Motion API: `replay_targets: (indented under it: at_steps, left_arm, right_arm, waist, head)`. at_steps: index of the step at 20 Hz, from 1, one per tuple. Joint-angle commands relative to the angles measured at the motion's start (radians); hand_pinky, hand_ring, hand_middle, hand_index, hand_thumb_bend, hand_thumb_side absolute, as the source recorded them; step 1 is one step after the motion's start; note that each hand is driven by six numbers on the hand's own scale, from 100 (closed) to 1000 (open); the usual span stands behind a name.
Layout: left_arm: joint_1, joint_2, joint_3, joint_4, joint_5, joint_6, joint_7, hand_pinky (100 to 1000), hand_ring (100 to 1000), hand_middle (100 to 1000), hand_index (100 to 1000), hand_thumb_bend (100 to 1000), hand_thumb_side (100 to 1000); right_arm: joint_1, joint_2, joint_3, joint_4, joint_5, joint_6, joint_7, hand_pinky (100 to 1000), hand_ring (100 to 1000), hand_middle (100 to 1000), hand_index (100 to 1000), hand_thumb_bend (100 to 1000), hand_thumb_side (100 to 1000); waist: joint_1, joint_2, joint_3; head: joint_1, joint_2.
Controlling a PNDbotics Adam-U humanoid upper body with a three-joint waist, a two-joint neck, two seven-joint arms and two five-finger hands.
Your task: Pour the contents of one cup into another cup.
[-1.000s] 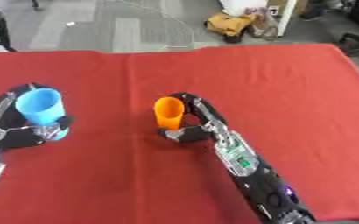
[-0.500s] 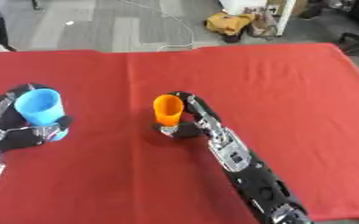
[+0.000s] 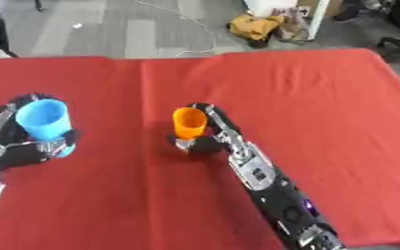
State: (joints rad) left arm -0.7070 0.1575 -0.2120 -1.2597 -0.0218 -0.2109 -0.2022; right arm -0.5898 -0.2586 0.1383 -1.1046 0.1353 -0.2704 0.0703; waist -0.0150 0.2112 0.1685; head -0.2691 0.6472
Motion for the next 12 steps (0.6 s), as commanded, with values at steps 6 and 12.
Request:
replay_targets:
  at_steps: [6,12]
  left_arm:
    - [-0.06,0.045,0.0,-0.021,0.0,0.004,0.004,487,438,494,629,540,100]
    - [-0.102,0.102,-0.003,-0.027,0.008,0.009,-0.004,484,437,492,630,549,100]
  right_arm:
    - [0.006,-0.011,0.053,-0.062,0.025,-0.005,0.034,568,433,412,615,298,100]
    - [0.017,-0.03,0.105,-0.151,0.025,-0.007,0.102,561,434,413,619,301,100]
  waist:
    - [0.001,-0.029,0.001]
    - [0.002,-0.038,0.002]
  head:
    - [-0.003,-0.012]
    - [-0.002,-0.012]
